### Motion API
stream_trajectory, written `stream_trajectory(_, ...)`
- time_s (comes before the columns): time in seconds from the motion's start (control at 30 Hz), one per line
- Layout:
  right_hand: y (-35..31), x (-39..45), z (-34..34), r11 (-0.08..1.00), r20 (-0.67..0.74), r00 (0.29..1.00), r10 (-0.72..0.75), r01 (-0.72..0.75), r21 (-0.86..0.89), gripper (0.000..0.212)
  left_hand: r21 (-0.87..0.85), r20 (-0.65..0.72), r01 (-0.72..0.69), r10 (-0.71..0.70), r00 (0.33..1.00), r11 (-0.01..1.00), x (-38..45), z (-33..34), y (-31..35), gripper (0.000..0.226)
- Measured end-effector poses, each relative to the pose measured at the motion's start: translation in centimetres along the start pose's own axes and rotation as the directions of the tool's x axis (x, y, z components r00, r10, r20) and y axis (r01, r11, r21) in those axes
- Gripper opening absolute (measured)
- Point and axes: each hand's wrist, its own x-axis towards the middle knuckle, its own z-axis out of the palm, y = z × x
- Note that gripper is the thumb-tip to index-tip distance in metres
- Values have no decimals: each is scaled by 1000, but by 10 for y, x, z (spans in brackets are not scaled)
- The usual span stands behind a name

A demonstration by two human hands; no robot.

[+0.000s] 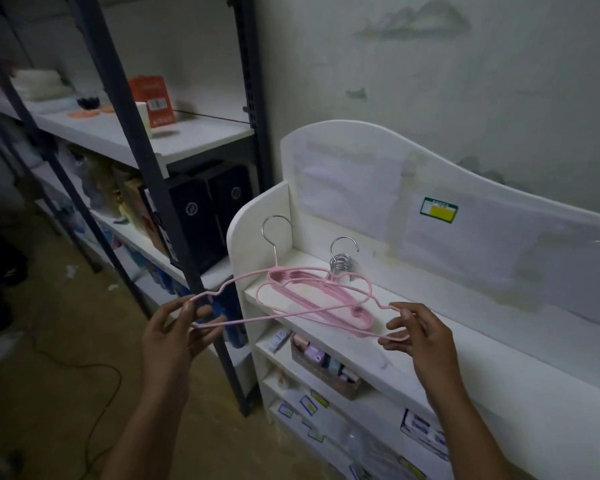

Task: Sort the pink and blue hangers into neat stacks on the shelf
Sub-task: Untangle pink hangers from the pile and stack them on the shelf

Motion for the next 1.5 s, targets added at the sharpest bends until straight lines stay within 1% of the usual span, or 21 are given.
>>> stream_trajectory(0.2,14,23,4,999,-52,998,33,-34,-12,23,25,25,30,-30,999,999,35,20,-7,15)
stream_trajectory(0.33,23,35,14,998,-112,992,58,-59,-5,23,56,80,35,-39,996,998,64,33,-14,17)
stream_trajectory(0.5,35,49,29,994,-181,978,103,-98,39,22,54,134,86,-92,987,995,110,49,-23,14)
stream_trajectory(0.67,49,61,53,986,-250,955,159,-141,89,22,50,212,176,-183,960,983,154,61,-36,16)
stream_trajectory(0.9,75,70,76,980,-359,911,201,-188,72,19,84,313,211,-227,922,974,194,69,-53,14)
stream_trajectory(0.97,82,71,77,981,-394,900,185,-193,18,19,94,337,218,-237,911,972,200,71,-56,13)
stream_trajectory(1.0,84,72,78,978,-412,895,168,-202,-41,19,99,346,219,-240,907,971,202,72,-58,14)
stream_trajectory(1.07,89,72,78,948,-449,889,91,-215,-233,20,102,358,224,-246,901,969,205,73,-60,14)
stream_trajectory(1.13,93,75,76,857,-461,887,-24,-219,-466,23,101,361,231,-252,898,968,209,74,-62,14)
stream_trajectory(1.2,96,77,75,721,-426,897,-119,-217,-658,23,101,363,235,-255,896,967,210,74,-62,13)
stream_trajectory(1.23,97,79,74,679,-417,897,-147,-215,-702,22,101,363,237,-257,896,966,211,74,-63,13)
stream_trajectory(1.27,99,80,74,662,-416,895,-162,-214,-719,21,102,362,240,-261,895,965,211,74,-63,14)
stream_trajectory(1.5,108,79,75,652,-439,885,-154,-243,-718,15,124,383,220,-251,889,968,210,76,-67,12)
